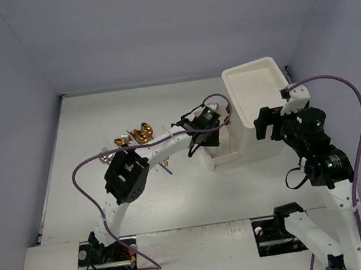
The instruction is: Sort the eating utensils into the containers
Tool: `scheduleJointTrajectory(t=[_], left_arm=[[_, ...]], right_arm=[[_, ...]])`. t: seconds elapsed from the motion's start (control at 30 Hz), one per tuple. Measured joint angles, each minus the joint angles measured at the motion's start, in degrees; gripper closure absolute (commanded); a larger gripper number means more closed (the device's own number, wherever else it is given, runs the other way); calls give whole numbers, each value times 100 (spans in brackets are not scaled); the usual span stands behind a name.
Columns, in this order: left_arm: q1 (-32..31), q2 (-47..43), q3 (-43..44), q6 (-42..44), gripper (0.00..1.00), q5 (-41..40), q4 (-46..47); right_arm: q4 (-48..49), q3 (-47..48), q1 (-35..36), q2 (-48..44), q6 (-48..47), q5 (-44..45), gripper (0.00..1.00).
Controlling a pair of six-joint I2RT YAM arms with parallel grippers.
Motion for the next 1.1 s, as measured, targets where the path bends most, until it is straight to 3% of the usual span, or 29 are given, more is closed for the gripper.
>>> scheduleJointTrajectory(t=[0.17, 0.33, 0.53, 0.8, 1.1], left_arm=[[-10, -561, -299, 7, 65, -256, -284], [72, -1890, -1208, -28, 62, -844, -371], [765, -3260, -2377, -329, 58, -1270, -409], [1663, -3128, -3598, -788, 55, -1390, -509], [2100, -2795, -3849, -943, 56, -1297, -298]], right_arm=[[-3, 0, 0, 47, -22, 36, 16], [-21, 2, 0, 78, -50, 58, 16], [-21, 7, 0, 170, -80, 59, 15], [-21, 22, 0, 347, -102, 56, 15], [-19, 22, 0, 374, -100, 50, 15]])
